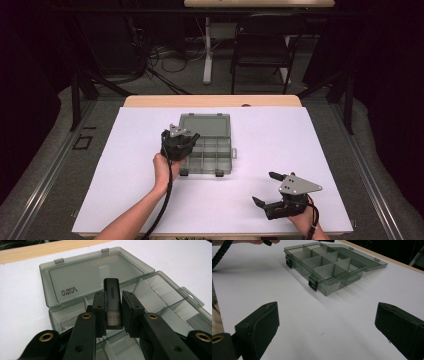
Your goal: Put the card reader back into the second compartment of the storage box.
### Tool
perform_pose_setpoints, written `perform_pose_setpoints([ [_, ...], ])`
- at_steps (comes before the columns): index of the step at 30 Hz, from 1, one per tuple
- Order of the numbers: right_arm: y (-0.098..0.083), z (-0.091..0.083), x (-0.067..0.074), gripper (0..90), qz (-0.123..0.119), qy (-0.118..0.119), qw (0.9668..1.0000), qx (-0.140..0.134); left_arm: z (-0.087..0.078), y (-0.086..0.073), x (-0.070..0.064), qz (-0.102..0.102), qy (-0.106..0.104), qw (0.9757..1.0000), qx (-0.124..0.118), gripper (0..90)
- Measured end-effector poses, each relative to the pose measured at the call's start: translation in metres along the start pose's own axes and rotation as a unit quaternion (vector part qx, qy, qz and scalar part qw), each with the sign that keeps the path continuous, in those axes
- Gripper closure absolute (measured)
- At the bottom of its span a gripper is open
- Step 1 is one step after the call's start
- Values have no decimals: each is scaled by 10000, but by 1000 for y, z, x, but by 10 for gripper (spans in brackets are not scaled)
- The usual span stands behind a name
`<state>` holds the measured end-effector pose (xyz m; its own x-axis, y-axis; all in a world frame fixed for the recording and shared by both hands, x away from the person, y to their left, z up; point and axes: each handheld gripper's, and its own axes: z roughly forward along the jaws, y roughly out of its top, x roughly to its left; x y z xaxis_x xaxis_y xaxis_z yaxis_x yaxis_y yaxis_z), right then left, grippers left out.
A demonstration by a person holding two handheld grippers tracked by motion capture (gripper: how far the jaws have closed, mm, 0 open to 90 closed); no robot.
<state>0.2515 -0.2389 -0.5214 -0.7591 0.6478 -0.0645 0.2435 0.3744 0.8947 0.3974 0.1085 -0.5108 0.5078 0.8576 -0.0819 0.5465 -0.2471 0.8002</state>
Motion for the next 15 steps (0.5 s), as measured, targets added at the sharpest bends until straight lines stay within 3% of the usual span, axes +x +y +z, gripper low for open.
perform_pose_setpoints([
  [15, 0, 0, 0, 51, -4, -7, 10000, -27, 7, -1, -6, 76, 106, 9999, 89, 742],
])
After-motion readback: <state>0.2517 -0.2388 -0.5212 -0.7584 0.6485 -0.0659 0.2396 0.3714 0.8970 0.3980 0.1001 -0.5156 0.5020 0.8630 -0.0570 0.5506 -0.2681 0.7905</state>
